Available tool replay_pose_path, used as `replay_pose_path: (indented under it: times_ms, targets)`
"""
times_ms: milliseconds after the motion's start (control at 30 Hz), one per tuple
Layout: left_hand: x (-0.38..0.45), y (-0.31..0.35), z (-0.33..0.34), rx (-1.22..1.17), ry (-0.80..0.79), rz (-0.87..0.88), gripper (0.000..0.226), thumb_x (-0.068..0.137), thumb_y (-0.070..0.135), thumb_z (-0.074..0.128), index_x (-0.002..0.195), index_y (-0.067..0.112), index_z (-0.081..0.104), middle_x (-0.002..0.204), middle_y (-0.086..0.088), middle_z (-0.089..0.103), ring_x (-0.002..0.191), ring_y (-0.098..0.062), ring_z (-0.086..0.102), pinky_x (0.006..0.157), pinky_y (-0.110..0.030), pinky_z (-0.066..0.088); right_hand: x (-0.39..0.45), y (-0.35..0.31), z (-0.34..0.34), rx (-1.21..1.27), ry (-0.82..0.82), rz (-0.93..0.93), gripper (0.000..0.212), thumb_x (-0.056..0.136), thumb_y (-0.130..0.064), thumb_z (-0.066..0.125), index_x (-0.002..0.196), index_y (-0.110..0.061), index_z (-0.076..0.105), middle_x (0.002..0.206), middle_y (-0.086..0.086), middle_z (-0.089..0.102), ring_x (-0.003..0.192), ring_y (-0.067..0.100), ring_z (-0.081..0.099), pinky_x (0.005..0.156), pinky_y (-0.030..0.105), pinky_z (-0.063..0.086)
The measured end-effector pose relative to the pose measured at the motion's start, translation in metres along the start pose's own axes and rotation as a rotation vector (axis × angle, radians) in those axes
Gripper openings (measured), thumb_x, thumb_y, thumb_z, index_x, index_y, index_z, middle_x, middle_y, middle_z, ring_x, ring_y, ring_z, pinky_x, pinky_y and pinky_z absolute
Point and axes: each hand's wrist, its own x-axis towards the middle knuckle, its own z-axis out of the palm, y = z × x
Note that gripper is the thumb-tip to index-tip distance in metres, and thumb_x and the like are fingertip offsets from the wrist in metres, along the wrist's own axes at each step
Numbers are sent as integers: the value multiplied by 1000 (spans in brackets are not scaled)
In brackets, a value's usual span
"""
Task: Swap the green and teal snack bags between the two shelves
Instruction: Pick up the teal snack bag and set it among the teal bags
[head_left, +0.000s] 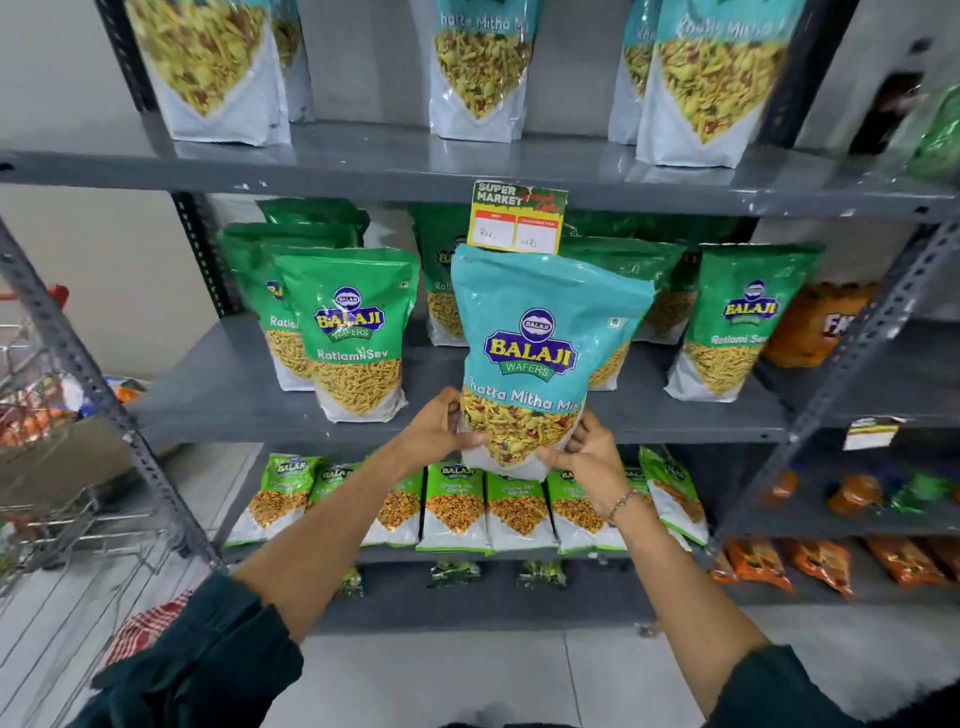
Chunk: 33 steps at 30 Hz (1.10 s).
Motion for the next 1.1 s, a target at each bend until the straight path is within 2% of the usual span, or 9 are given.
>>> replay_pose_path:
  times_ms: [233,300,367,467,600,700,900,1033,1100]
  targets:
    - [-51,66,-35,63,91,149,36,74,7,74,84,21,42,69,8,37,64,-6,38,57,-14,38,-19,-68,21,-22,-87,-129,55,62,4,77,106,-17,52,97,2,65,90,16,62,85,29,55]
    - [-58,90,-52,70,113,178,36,71,15,77,85,17,44,71,5,42,67,-8,43,60,-13,42,-14,-96,27,-33,-98,-194,50,62,3,77,102,-17,55,96,3,66,90,17,63,81,27,56]
    - [-59,113,-69,124,145,226,55,60,35,83,97,11,51,87,-5,56,83,-19,55,81,-33,51,-9,-124,32,-36,-108,-264,46,62,4,77,100,-14,58,97,5,68,89,17,66,75,23,56]
    - [-60,150,-91,143,218,297,65,59,30,85,111,6,54,111,-13,67,105,-27,62,97,-42,49,-4,-169,37,-39,-116,-356,40,63,6,75,98,-9,63,93,3,70,83,12,68,69,20,55]
    - [-58,198,-115,206,270,377,78,47,52,85,103,7,57,102,-22,68,87,-22,61,86,-43,51,8,-221,41,-33,-131,-459,44,61,-1,77,103,0,63,96,9,71,87,16,68,74,26,57]
    - [-52,226,-132,230,286,405,81,46,59,80,99,3,57,81,-16,58,74,-19,50,72,-34,41,23,-254,46,-54,-150,-500,43,61,-8,78,101,-3,65,94,7,72,85,15,69,71,26,57]
    - [-20,262,-162,257,331,428,46,68,41,78,71,13,42,62,2,32,60,-14,33,60,-31,23,67,-294,56,-113,-155,-559,21,69,-9,75,87,-17,70,83,-4,73,81,11,67,68,25,55]
    - [10,276,-172,212,341,405,29,75,22,75,67,15,48,44,14,50,48,1,48,52,-11,36,105,-306,60,-110,-136,-551,17,71,-8,74,84,-19,69,82,-6,73,79,9,67,69,24,56]
    - [31,277,-178,188,352,393,27,74,19,76,66,16,50,40,15,51,47,1,47,55,-12,38,126,-310,62,-105,-113,-545,19,71,-6,74,82,-20,69,81,-7,72,76,5,67,66,19,55]
